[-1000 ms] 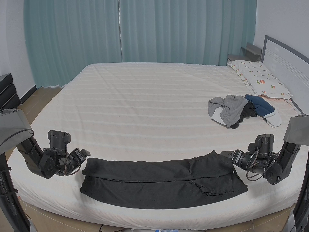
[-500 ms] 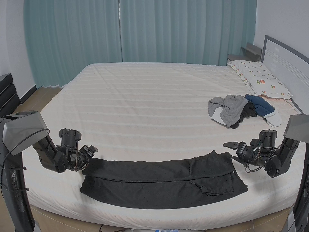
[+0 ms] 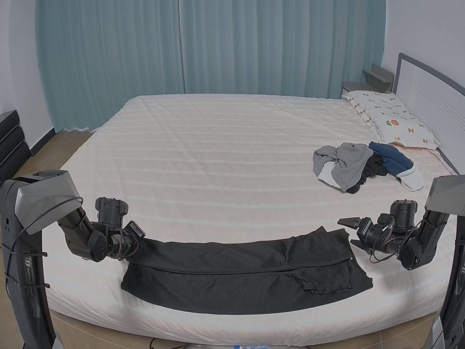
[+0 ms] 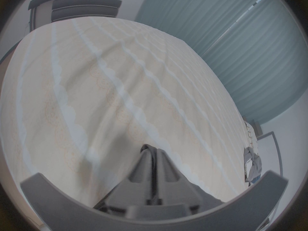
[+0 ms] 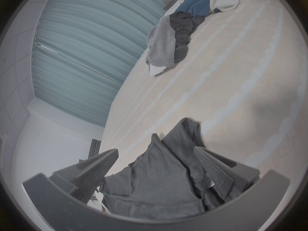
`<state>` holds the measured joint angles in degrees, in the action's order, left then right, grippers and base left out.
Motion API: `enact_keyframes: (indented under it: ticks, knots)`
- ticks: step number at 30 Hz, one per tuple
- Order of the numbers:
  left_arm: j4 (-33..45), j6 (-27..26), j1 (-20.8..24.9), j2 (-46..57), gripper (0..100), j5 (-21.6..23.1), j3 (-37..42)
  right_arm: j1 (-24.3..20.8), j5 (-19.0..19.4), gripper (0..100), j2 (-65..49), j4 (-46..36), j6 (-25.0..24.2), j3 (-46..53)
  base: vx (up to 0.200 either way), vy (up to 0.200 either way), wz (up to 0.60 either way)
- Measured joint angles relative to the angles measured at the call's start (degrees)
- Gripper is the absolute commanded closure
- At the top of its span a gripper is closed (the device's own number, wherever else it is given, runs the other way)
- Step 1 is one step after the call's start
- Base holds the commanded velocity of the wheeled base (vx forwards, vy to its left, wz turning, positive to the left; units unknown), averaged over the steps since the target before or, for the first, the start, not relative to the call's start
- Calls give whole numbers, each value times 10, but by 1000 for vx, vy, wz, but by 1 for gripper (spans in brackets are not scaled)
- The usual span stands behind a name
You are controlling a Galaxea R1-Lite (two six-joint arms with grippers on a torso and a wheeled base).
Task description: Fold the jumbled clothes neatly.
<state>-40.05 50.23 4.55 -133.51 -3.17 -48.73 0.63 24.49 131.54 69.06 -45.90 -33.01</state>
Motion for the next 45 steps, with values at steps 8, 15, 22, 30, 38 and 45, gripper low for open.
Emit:
enact_keyframes:
  ticks: [8, 15, 22, 30, 38, 45]
  knots:
    - [0, 25, -7, -3, 100, -19, 1, -7, -21, 0, 14, 12, 2, 4, 0, 0, 0]
    - [0, 25, -7, -3, 100, -20, 1, -8, -24, 0, 18, 12, 1, 2, 0, 0, 0]
    - [0, 25, -6, -2, 0, -20, 5, -16, -36, 0, 23, 12, 6, 0, 0, 0, 0]
    - [-1, 27, -5, -1, 0, -20, 7, -18, -37, 0, 26, 11, 27, 14, 0, 0, 0]
    - [-1, 28, -5, 0, 0, -20, 10, -21, -37, 0, 29, 9, 48, 19, 0, 0, 0]
    - [0, 28, -5, 1, 0, -20, 13, -20, -54, 100, 38, 6, 69, 20, 0, 0, 0]
